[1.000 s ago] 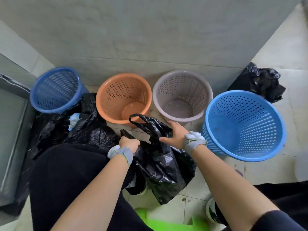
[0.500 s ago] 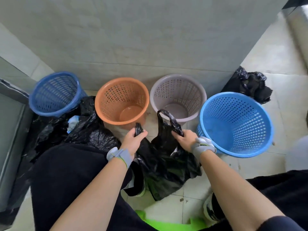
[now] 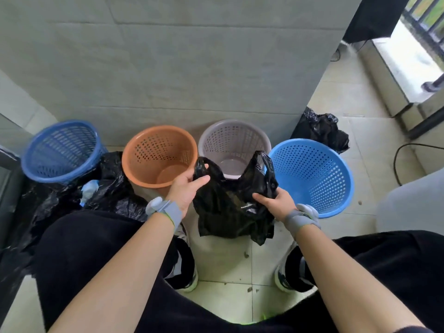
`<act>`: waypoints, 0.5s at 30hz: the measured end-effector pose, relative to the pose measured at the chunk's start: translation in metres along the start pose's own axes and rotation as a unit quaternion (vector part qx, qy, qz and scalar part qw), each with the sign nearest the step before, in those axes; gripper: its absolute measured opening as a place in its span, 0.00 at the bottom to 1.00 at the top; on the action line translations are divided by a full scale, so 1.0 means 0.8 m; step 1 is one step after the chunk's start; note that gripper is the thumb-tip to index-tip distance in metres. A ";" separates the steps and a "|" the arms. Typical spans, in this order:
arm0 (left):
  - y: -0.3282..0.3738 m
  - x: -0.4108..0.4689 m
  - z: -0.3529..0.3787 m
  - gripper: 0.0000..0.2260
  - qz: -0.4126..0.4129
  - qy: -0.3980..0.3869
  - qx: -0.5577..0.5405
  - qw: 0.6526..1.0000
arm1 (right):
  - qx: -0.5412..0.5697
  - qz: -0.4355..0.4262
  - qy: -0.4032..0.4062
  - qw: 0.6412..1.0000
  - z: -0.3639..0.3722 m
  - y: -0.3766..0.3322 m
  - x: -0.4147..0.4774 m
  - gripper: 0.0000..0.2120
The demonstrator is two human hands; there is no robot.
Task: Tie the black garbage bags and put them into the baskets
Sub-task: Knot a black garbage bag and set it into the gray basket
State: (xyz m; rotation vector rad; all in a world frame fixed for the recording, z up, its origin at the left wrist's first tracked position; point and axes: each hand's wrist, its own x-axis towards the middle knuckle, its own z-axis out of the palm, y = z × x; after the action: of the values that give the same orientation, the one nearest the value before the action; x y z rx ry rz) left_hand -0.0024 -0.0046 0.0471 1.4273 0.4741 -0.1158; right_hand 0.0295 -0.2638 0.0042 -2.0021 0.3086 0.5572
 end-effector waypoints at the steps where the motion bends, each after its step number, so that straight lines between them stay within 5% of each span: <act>1: -0.005 0.010 0.000 0.16 0.006 -0.004 0.022 1.000 | -0.007 -0.001 0.006 1.000 0.004 0.001 0.008 0.19; 7: -0.041 0.046 -0.010 0.47 0.002 -0.006 0.179 0.984 | -0.031 -0.024 0.037 0.999 0.021 0.005 0.035 0.31; 10: -0.068 0.082 -0.028 0.63 -0.081 0.016 0.230 0.970 | -0.037 -0.026 0.039 0.998 0.028 0.006 0.059 0.31; 12: -0.081 0.098 -0.035 0.60 -0.109 0.010 0.261 0.959 | -0.051 -0.025 0.044 0.997 0.032 0.007 0.066 0.30; 15: -0.077 0.120 -0.018 0.35 -0.092 -0.020 0.275 0.957 | -0.071 -0.006 0.039 0.997 0.038 0.005 0.085 0.22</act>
State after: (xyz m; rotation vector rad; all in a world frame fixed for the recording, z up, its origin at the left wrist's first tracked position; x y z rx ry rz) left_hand 0.0589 0.0190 -0.0475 1.9183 0.5671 -0.4557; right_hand 0.0786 -0.2379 -0.0456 -2.1651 0.3108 0.5060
